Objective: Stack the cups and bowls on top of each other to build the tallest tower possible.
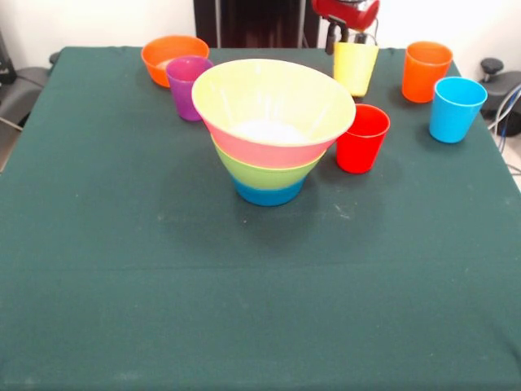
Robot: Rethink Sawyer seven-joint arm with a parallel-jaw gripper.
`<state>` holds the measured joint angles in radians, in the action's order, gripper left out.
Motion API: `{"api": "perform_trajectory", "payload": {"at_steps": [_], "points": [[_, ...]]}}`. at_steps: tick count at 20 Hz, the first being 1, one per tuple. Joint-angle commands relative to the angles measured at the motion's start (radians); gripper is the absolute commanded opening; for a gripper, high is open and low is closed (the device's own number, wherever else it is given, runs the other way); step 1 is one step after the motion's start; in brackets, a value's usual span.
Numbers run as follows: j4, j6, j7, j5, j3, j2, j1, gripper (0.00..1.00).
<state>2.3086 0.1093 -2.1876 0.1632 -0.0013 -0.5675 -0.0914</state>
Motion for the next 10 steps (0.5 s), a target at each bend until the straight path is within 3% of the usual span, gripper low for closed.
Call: {"api": "perform_trajectory", "payload": {"at_steps": [1,8,10], "points": [[-0.082,-0.092,-0.104,0.0,0.083,0.004,-0.041,0.0],[-0.053,-0.171,-0.098,0.003,0.099,-0.092,-0.061,0.0],[-0.034,-0.204,-0.098,-0.001,0.129,-0.136,-0.092,0.0]]}}
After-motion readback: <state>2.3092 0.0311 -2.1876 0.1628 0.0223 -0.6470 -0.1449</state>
